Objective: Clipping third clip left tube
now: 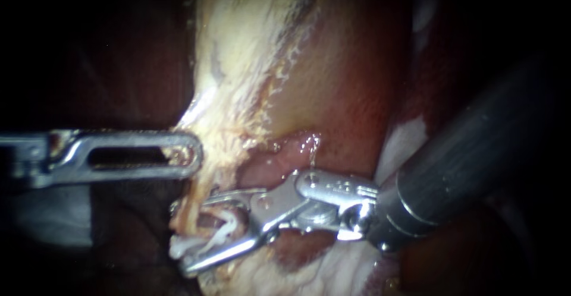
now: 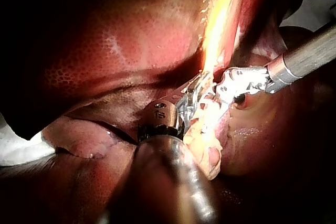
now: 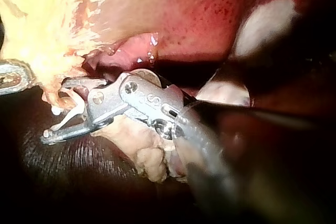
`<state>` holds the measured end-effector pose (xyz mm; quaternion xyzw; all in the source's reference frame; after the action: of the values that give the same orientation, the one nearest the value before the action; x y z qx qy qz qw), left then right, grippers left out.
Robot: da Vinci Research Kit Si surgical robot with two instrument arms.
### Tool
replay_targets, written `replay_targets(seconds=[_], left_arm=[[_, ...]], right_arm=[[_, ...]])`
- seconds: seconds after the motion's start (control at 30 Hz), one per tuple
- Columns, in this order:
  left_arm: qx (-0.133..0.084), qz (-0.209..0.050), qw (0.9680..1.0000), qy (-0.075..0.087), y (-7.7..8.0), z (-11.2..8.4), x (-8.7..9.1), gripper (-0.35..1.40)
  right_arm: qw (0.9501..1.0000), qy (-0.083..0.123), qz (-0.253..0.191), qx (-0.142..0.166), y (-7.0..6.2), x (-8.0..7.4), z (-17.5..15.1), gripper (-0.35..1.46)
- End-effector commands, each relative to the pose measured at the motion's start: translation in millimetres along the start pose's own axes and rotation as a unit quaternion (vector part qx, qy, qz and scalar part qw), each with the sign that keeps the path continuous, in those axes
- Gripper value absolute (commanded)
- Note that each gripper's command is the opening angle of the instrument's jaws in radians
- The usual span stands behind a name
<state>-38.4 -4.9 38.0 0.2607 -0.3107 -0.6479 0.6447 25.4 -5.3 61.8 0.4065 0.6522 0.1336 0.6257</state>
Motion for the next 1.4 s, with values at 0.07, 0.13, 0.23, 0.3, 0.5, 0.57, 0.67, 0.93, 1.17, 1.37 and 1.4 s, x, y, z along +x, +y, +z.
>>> replay_targets(seconds=[0.07, 0.13, 0.23, 0.3, 0.5, 0.57, 0.67, 0.93, 1.17, 1.37, 1.4], left_arm=[[0.001, 0.000, 1.0000, 0.000, 0.1, 0.1, 0.0, -0.35], [0.001, 0.000, 1.0000, 0.001, 0.2, 0.1, 0.0, -0.35], [0.001, 0.000, 1.0000, 0.001, 0.3, 0.2, -0.1, -0.35], [0.001, 0.001, 1.0000, 0.001, 0.3, 0.2, -0.1, -0.35], [0.001, 0.001, 1.0000, 0.001, 0.3, 0.2, -0.1, -0.35], [0.001, 0.000, 1.0000, 0.001, 0.3, 0.2, -0.1, -0.35], [0.001, 0.000, 1.0000, 0.000, 0.3, 0.3, -0.1, -0.35], [0.001, 0.000, 1.0000, 0.000, 0.3, 0.3, -0.1, -0.35], [0.001, 0.000, 1.0000, 0.000, 0.3, 0.3, -0.1, -0.35], [0.001, 0.000, 1.0000, 0.000, 0.3, 0.4, 0.0, -0.35], [0.000, 0.000, 1.0000, 0.000, 0.3, 0.4, 0.0, -0.35]], right_arm=[[0.9999, 0.007, 0.005, 0.007, -0.2, 0.2, 0.0, 0.60], [0.9998, 0.013, 0.007, 0.011, -0.3, 0.3, 0.1, 0.60], [0.9998, 0.015, 0.010, 0.013, -0.5, 0.6, 0.3, 0.60], [0.9998, 0.015, 0.010, 0.013, -0.5, 0.7, 0.3, 0.60], [0.9995, 0.025, 0.012, 0.012, -0.2, 1.5, 0.2, 0.60], [0.9995, 0.028, 0.013, 0.009, -0.2, 1.8, 0.1, 0.60], [0.9993, 0.033, 0.013, 0.006, -0.2, 2.2, -0.1, 0.60], [0.9989, 0.043, 0.016, 0.000, -0.3, 3.3, -0.6, 0.59], [0.9986, 0.049, 0.020, -0.008, -0.7, 4.5, -1.7, 0.58], [0.9985, 0.049, 0.021, -0.011, -0.6, 4.7, -2.2, 0.52], [0.9985, 0.049, 0.021, -0.011, -0.5, 4.6, -2.2, 0.51]])
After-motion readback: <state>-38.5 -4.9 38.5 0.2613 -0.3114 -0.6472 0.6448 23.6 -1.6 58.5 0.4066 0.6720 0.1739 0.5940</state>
